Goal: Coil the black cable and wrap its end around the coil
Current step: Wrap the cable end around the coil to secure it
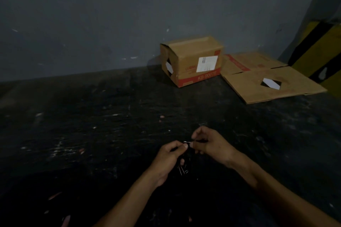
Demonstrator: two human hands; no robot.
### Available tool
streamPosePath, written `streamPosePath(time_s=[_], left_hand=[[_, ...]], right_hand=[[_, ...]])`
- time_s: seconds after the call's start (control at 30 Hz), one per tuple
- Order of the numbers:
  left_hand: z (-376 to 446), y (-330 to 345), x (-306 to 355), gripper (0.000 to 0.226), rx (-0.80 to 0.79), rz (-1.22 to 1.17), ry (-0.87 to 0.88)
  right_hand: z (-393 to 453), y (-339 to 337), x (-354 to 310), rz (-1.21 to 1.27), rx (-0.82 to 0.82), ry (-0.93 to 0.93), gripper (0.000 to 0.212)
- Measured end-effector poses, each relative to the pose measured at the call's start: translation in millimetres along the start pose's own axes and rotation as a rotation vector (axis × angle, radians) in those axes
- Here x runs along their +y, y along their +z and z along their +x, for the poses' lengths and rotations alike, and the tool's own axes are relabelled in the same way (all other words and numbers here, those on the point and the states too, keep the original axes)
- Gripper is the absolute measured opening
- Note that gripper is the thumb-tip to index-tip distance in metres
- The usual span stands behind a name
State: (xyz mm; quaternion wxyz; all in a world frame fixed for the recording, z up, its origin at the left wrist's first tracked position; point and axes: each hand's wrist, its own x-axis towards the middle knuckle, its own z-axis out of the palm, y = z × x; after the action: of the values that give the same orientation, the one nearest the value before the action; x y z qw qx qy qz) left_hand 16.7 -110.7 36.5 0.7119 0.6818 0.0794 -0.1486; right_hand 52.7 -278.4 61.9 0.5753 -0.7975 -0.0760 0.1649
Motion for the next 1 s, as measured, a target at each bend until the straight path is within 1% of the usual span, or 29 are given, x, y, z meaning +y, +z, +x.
streamPosePath(time_s=[0.13, 0.27, 0.33, 0.43, 0.53, 0.67, 0.77, 0.83, 0.87, 0.9, 1.0], left_hand=[[0, -1, 9, 0.020, 0.123, -0.083, -0.003], [-1, 0, 16, 0.019, 0.170, -0.134, 0.020], [-2, 1, 17, 0.019, 0.193, -0.151, -0.007], [-1, 2, 17, 0.021, 0.220, -0.187, -0.040], [1, 1, 19, 0.023, 0.211, -0.258, -0.085], [7, -7, 22, 0.017, 0.231, -0.319, -0.136], [12, -16, 23, 0.024, 0.261, -0.299, -0.120], [11, -20, 26, 0.025, 0.249, -0.261, -0.095], [10, -21, 28, 0.024, 0.235, -0.253, -0.077], [9, -23, 30, 0.022, 0.221, -0.240, -0.057], [7, -27, 32, 0.023, 0.186, -0.190, 0.010]], right_hand=[[3, 10, -4, -0.050, 0.073, -0.081, 0.012], [4, 18, -5, -0.145, 0.133, -0.108, 0.016], [2, 22, -7, -0.223, 0.204, -0.149, 0.014], [-3, 28, -10, -0.386, 0.273, -0.270, 0.006], [-7, 31, -14, -0.461, 0.272, -0.400, 0.004], [-11, 32, -22, -0.463, 0.252, -0.537, 0.006], [-12, 35, -24, -0.467, 0.193, -0.634, 0.005], [-11, 36, -23, -0.387, 0.167, -0.585, 0.006], [-11, 37, -23, -0.309, 0.164, -0.518, 0.005], [-10, 38, -24, -0.198, 0.160, -0.415, 0.007], [-8, 43, -28, 0.206, 0.093, -0.034, 0.025]])
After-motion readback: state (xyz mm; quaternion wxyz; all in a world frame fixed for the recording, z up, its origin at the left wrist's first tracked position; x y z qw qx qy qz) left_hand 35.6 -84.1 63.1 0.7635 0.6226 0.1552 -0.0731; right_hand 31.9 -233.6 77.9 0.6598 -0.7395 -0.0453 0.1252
